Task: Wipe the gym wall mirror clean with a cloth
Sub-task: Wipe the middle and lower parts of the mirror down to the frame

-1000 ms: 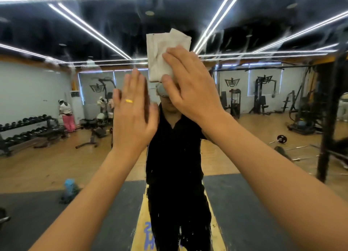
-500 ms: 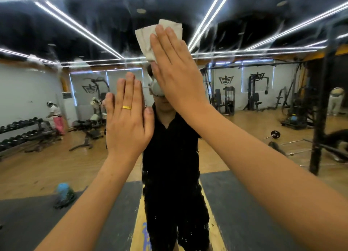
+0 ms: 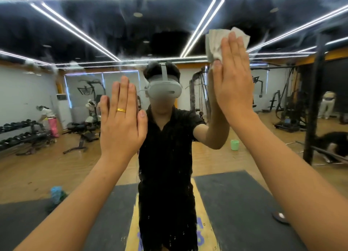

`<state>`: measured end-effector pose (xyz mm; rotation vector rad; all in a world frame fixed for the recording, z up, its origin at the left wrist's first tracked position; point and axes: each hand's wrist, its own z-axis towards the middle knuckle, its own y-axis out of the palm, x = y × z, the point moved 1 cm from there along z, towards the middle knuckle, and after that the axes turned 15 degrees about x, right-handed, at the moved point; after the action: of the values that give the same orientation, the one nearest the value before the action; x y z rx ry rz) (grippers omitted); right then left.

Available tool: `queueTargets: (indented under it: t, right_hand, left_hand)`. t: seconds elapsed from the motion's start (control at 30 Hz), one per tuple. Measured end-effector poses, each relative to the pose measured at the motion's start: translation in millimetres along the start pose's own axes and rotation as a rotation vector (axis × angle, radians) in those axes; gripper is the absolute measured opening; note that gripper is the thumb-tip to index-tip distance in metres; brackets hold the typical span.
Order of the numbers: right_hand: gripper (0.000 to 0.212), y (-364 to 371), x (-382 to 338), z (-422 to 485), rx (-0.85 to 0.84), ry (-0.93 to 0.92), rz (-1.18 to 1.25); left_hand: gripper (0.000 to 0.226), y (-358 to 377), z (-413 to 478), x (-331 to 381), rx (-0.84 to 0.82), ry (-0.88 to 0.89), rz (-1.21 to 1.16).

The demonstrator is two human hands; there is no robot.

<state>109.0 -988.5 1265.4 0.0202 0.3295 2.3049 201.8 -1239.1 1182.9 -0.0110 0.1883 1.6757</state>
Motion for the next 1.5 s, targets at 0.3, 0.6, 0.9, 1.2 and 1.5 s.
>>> queueTargets:
  t: [0.3,0.6,0.9,1.2,1.5]
  right_hand:
    - [0.055,-27,45,-34,0.049,0.318,-0.016]
    - [0.053,-23,23,-5,-0.130,0.008,0.107]
    - [0.054,-17,55,33,0.040,0.223,-0.036]
    - [0.061,23,-36,27,0.155,0.249,0.074]
    - [0.058,63,-100,6,-0.057,-0.516,0.137]
  left_hand:
    - [0.066,-1,0,3,-0.016,-0.013,0.008]
    - [0.067,-4,1,5,-0.026,-0.025,0.034]
    - [0.067,-1,3,8,0.009,-0.008,0.038]
    - [0.066,-1,0,7,0.007,-0.013,0.039]
    - [0.064,1,1,2,0.027,-0.003,0.021]
